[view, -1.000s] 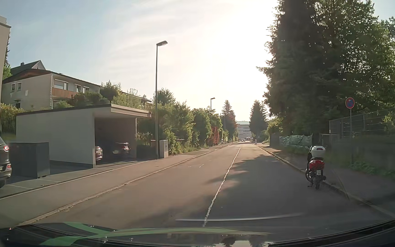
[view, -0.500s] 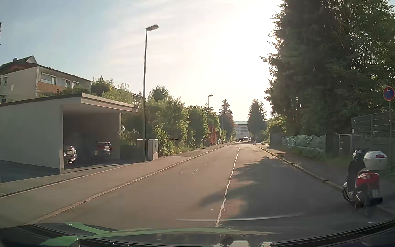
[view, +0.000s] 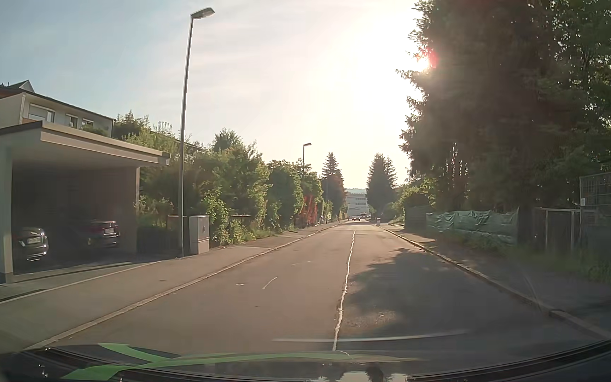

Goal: Follow the waypoints while adhering to traffic rules and regulations

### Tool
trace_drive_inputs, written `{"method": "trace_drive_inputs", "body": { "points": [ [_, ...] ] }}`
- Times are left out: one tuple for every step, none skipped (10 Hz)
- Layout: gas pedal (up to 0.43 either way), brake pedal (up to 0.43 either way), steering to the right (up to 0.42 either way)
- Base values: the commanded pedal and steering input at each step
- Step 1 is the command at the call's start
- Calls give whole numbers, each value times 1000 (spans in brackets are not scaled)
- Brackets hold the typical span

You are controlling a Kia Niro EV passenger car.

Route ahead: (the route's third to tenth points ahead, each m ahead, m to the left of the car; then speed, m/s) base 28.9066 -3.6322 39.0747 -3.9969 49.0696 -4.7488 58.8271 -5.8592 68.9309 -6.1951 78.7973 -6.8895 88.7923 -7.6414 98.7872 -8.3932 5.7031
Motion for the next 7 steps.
{"method": "trace_drive_inputs", "body": {
  "points": [
    [0,0,103],
    [0,0,109],
    [28,0,110],
    [67,0,108],
    [98,0,102],
    [118,0,93],
    [130,0,83]
  ]
}}
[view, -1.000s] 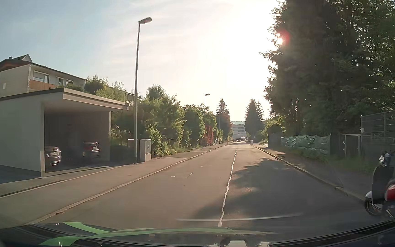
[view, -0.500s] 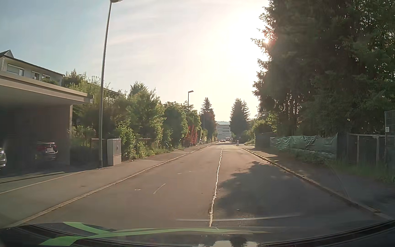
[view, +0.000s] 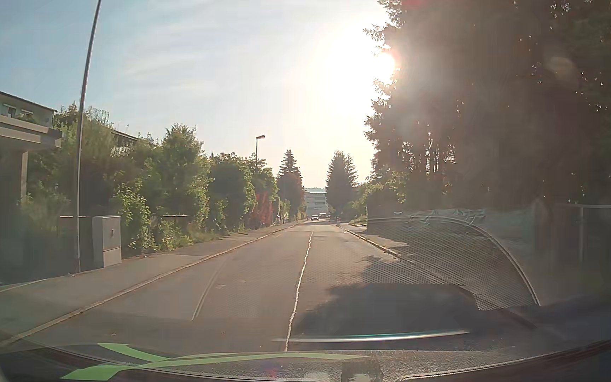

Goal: Follow the waypoints while adhering to traffic rules and regulations

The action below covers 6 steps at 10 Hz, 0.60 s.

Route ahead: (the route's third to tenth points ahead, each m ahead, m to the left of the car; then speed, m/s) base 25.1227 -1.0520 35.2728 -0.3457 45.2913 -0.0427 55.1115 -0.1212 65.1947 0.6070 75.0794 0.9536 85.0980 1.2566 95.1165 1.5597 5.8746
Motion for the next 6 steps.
{"method": "trace_drive_inputs", "body": {
  "points": [
    [130,0,72],
    [130,0,61],
    [130,0,46],
    [130,0,31],
    [130,0,19],
    [130,0,6]
  ]
}}
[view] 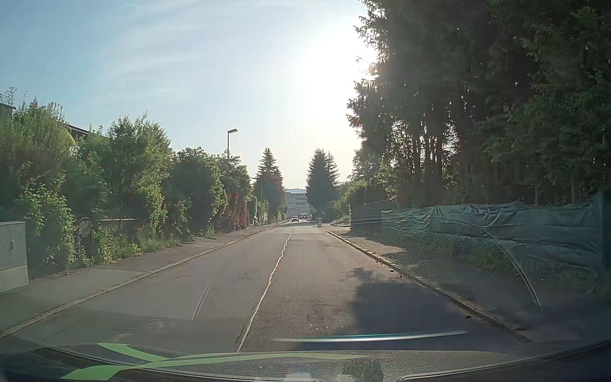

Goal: Follow the waypoints while adhering to traffic rules and regulations

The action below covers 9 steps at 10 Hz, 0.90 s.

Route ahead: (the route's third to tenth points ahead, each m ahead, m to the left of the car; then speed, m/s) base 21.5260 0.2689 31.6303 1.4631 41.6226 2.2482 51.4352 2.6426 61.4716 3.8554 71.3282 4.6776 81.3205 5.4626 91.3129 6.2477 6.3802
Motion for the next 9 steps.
{"method": "trace_drive_inputs", "body": {
  "points": [
    [130,0,-1],
    [130,0,-7],
    [118,0,-13],
    [87,0,-16],
    [47,0,-16],
    [39,0,-16],
    [39,0,-18],
    [39,0,-19],
    [39,0,-20]
  ]
}}
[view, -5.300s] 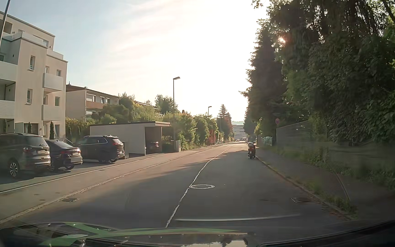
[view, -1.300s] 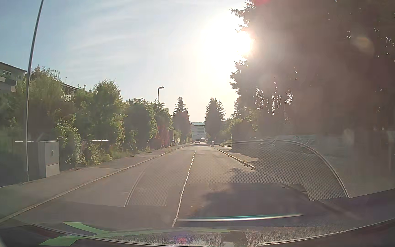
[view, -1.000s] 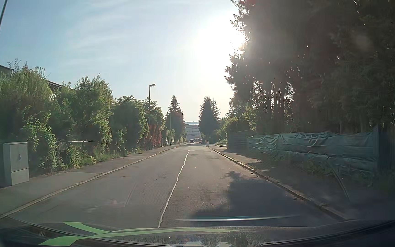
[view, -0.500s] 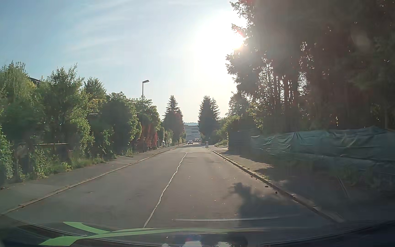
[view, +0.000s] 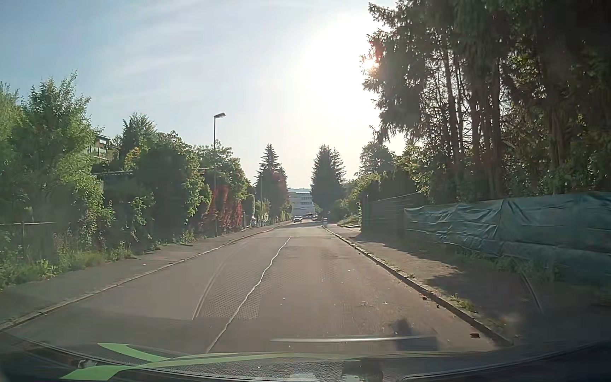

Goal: Follow the waypoints while adhering to traffic rules and regulations

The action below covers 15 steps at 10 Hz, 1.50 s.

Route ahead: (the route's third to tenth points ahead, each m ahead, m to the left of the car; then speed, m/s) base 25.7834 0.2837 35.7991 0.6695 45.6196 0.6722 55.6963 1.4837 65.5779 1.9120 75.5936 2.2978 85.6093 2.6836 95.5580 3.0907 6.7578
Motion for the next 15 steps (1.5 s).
{"method": "trace_drive_inputs", "body": {
  "points": [
    [39,0,-20],
    [47,0,-20],
    [47,0,-20],
    [59,0,-20],
    [67,0,-20],
    [67,0,-20],
    [67,0,-20],
    [67,0,-20],
    [67,0,-20],
    [59,0,-20],
    [59,0,-19],
    [59,0,-16],
    [59,0,-13],
    [47,0,-11],
    [47,0,-9]
  ]
}}
